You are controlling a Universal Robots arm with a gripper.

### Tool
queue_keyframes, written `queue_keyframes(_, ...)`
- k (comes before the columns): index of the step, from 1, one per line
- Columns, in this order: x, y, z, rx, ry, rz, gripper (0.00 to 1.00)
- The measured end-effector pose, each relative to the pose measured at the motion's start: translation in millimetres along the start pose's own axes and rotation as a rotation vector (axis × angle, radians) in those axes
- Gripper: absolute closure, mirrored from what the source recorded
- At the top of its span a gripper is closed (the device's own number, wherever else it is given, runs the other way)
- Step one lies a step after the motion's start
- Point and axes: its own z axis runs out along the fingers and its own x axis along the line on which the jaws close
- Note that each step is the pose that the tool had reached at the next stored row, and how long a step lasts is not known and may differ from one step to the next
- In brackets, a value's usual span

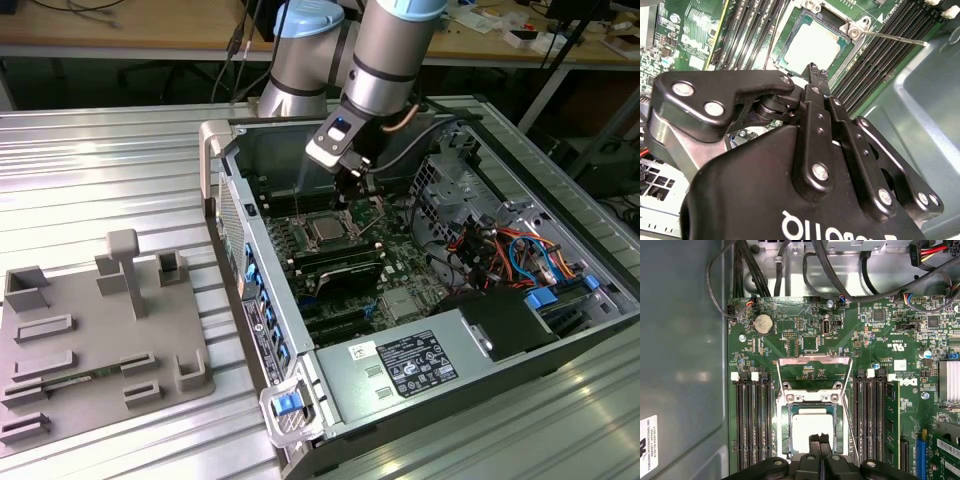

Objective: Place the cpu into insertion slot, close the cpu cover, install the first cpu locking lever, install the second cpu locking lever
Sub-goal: 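Close the cpu cover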

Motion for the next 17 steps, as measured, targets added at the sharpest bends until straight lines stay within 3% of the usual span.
queue_keyframes(4,-0.1,0.0,-2.5,0.0001,-0.0002,0.0,0.89)
queue_keyframes(8,-0.2,-0.1,-10.1,0.0,-0.0001,0.0,0.89)
queue_keyframes(12,-0.2,0.0,-10.2,0.0,0.0001,0.0,0.89)
queue_keyframes(13,-0.2,1.5,-10.4,0.0003,-0.0003,0.0,0.89)
queue_keyframes(17,0.0,19.0,-10.3,0.0,0.0,0.0,0.89)
